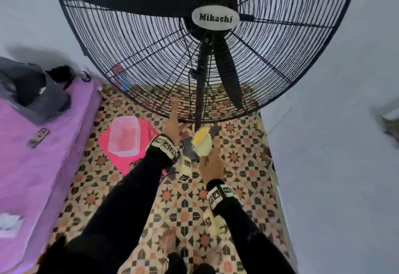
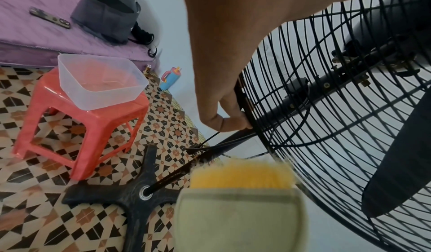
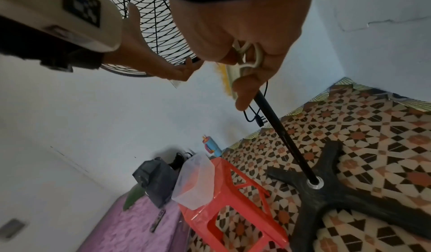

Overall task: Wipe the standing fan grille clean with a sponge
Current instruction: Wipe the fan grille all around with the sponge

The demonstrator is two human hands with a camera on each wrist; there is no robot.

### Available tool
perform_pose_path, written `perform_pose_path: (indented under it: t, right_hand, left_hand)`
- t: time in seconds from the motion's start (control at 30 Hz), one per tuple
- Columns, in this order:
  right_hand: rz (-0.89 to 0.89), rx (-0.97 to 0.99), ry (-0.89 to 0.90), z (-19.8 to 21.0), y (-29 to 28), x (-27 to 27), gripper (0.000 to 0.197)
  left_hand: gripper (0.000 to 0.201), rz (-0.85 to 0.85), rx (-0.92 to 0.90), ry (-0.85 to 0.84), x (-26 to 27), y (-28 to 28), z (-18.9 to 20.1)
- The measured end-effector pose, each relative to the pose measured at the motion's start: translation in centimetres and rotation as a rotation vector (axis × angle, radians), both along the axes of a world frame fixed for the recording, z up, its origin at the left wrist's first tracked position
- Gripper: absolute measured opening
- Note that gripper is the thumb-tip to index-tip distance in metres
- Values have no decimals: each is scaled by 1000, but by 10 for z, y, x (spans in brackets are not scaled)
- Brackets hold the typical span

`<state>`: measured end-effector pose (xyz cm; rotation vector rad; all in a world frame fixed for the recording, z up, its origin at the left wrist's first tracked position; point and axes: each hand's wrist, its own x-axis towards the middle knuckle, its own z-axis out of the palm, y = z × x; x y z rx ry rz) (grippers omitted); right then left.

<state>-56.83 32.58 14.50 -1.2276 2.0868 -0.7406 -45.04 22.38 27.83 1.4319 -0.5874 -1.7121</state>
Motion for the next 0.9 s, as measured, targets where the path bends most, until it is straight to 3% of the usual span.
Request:
perform_pose_path:
  t: [0.1,0.3,0.43,0.53,0.63,0.8,0.9]
  right_hand:
    - [-116,34,-119,-4,-19,6,44]
    - [-218,120,-255,-18,-61,11,62]
    - [-208,198,-310,-7,-67,12,33]
    - [-326,81,-402,-11,-57,19,25]
    - [-478,-56,-441,-19,-31,35,36]
    - [-319,138,-339,10,-44,35,33]
    - [-329,51,-277,20,-49,35,31]
  left_hand:
    - [93,3,-50,-29,3,1,-1]
    - [117,-85,-113,-50,8,1,-12]
    - [123,-56,-68,-28,8,-6,-16]
    - [134,-98,-74,-62,11,-8,-16]
    - [137,-87,-70,-79,12,-7,-18]
    - [147,-70,-36,-42,12,-6,-22]
    - [139,-97,-44,-11,13,-9,-18]
